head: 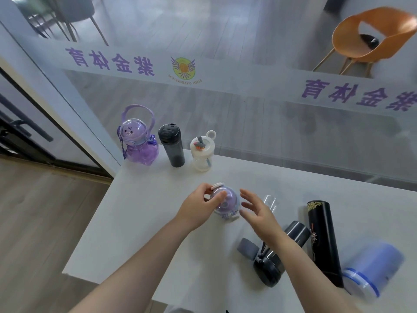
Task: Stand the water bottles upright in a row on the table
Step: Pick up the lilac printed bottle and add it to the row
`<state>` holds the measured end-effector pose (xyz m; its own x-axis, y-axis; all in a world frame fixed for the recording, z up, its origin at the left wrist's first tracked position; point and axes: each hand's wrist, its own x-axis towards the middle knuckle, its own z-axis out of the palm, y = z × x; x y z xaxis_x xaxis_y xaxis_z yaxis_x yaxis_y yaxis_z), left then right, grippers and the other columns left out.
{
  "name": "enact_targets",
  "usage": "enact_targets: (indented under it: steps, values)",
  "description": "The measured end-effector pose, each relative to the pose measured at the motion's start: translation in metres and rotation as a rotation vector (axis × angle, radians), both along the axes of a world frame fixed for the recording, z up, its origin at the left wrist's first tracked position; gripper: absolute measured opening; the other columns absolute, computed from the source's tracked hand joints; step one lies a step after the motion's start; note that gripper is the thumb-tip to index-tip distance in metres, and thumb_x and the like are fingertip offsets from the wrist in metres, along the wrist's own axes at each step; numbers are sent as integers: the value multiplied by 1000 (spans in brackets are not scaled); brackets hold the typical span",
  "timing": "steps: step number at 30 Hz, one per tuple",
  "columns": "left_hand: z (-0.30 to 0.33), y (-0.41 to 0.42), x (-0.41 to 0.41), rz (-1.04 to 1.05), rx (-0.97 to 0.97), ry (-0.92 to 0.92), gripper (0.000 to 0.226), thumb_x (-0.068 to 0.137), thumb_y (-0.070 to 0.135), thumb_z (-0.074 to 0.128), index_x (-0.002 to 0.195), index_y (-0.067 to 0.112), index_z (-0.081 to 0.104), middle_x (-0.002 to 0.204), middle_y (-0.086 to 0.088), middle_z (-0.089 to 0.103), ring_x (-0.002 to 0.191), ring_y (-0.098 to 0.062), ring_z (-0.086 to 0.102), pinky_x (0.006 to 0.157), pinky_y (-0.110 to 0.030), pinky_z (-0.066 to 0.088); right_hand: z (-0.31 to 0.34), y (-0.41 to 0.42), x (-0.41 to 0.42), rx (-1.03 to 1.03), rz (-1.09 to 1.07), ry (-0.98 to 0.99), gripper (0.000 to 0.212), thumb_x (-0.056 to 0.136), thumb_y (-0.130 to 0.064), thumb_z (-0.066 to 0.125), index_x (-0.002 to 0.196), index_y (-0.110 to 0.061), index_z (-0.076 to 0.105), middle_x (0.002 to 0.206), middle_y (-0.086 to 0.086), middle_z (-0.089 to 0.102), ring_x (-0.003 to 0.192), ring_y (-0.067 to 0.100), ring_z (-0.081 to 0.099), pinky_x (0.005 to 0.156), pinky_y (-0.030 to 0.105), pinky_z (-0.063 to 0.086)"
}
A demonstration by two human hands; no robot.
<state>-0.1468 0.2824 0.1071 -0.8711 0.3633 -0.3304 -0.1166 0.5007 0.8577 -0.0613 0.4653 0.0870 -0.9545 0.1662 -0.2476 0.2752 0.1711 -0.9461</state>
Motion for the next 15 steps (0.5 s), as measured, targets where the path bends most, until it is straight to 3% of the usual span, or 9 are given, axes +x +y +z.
enact_targets:
  steps: [3, 5, 8, 13, 15]
  values:
    - [5, 11, -4, -4, -107, 24, 54, 72, 75, 54, 98, 27, 54, 96, 6, 64, 88, -15, 64, 81, -41, 55, 11, -6, 9, 20, -149, 66, 33, 96, -12, 52, 124, -29, 51, 129, -8, 55, 121, 7, 51, 97, 24, 44]
    - [8, 16, -7, 11, -117, -9, 61, 68, 77, 52, 103, 28, 49, 97, 0, 65, 88, -21, 65, 83, -43, 55, 16, -17, 15, 268, -200, 146, 36, 91, -28, 57, 126, -25, 51, 126, -11, 54, 118, 3, 49, 100, 24, 39]
    - [12, 19, -11, -16, -164, -4, 64, 71, 79, 44, 112, 31, 48, 103, -5, 67, 91, -27, 67, 85, -46, 55, 15, -27, 15, 623, -129, 325, 48, 83, -36, 58, 126, -14, 53, 124, -2, 55, 115, 16, 49, 102, 24, 33]
    - [19, 16, -18, -10, -242, -70, 62, 73, 79, 41, 91, 21, 53, 88, -5, 70, 83, -26, 69, 84, -46, 55, 10, -39, 0, 495, -50, 251, 71, 81, -31, 63, 144, -13, 34, 140, 3, 43, 127, 17, 42, 106, 34, 40]
    - [21, 17, -17, -14, -257, -102, 62, 75, 77, 43, 88, 17, 52, 80, -6, 71, 78, -25, 70, 84, -45, 56, 8, -41, -9, 498, -52, 210, 79, 82, -31, 69, 147, -13, 27, 148, 4, 35, 134, 17, 35, 110, 29, 34]
